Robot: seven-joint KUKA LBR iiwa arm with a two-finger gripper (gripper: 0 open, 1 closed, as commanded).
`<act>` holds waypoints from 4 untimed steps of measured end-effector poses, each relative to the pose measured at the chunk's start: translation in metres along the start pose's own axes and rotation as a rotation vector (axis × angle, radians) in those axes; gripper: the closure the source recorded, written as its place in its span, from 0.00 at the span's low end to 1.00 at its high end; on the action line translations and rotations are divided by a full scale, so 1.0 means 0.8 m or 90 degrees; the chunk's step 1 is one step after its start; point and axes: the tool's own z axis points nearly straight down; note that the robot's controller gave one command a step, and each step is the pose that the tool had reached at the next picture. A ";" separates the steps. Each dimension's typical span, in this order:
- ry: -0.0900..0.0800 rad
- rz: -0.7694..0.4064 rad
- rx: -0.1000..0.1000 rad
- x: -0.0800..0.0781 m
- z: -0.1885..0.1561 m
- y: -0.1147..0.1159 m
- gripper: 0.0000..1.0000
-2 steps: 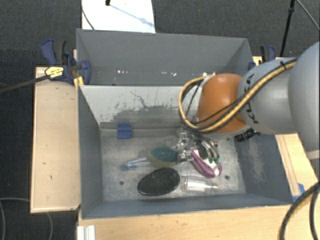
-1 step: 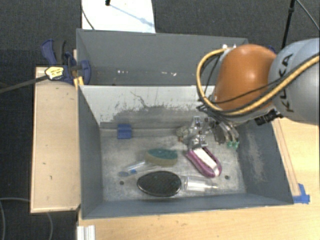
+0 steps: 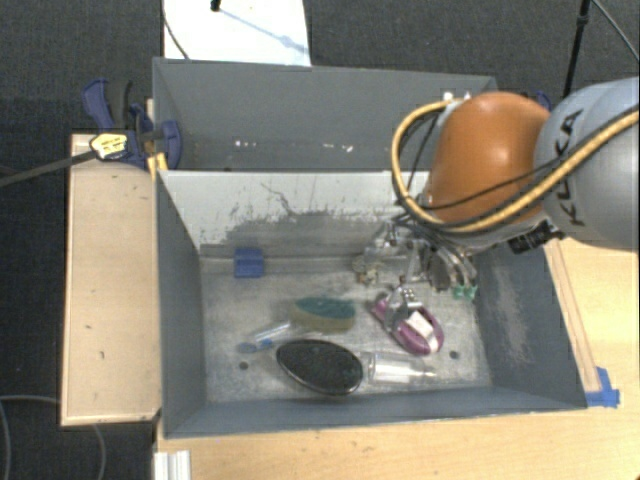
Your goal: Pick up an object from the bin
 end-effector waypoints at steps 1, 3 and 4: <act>-0.003 -0.145 -0.001 -0.021 0.159 0.074 0.00; -0.003 -0.142 -0.001 -0.021 0.158 0.073 0.00; -0.006 -0.141 -0.001 -0.023 0.155 0.073 1.00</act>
Offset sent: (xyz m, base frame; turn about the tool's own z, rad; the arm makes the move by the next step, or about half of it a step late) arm 0.0118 0.0584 -0.1291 -0.2282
